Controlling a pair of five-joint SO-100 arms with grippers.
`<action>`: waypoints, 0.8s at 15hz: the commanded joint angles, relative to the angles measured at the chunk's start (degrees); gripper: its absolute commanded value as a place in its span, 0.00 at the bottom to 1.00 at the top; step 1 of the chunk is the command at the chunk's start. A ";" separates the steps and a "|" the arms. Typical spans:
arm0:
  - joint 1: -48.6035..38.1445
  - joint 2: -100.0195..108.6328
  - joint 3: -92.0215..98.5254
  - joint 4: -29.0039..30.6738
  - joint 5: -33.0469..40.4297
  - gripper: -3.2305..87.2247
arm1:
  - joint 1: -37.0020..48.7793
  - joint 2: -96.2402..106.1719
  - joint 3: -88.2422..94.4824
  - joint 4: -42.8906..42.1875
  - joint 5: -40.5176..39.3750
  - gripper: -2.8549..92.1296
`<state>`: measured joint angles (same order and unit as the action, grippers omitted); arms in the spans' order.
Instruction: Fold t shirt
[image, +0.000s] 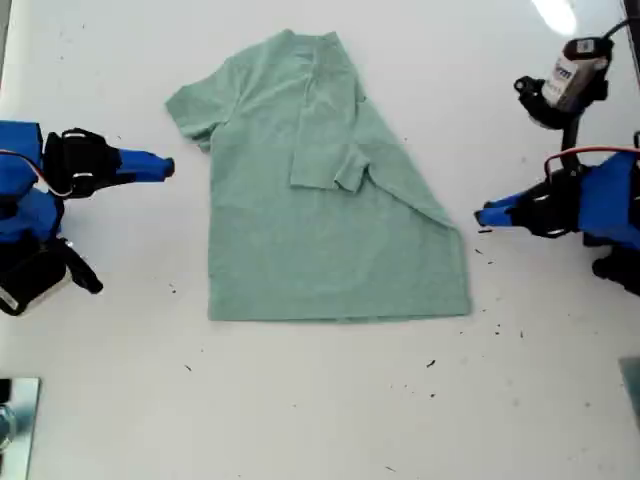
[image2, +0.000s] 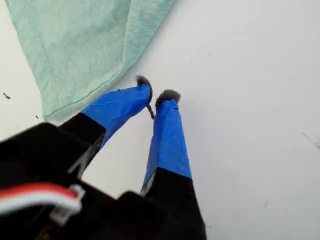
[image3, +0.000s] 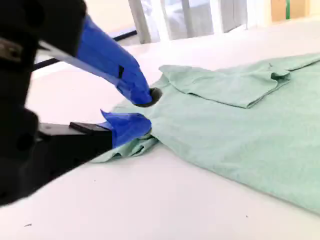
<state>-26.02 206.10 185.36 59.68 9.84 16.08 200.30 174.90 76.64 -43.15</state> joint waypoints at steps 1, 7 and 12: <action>13.89 0.44 0.44 -0.62 -1.67 0.15 | -0.62 0.44 2.90 0.35 17.67 0.09; 8.88 0.44 0.35 -0.70 -8.96 0.03 | 4.48 0.44 2.90 0.35 31.82 0.08; 13.36 0.44 0.26 -1.32 -9.05 0.03 | 6.86 0.44 2.90 0.35 30.32 0.06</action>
<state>-13.62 206.10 185.36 59.59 2.11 21.45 200.39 174.90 76.64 -12.39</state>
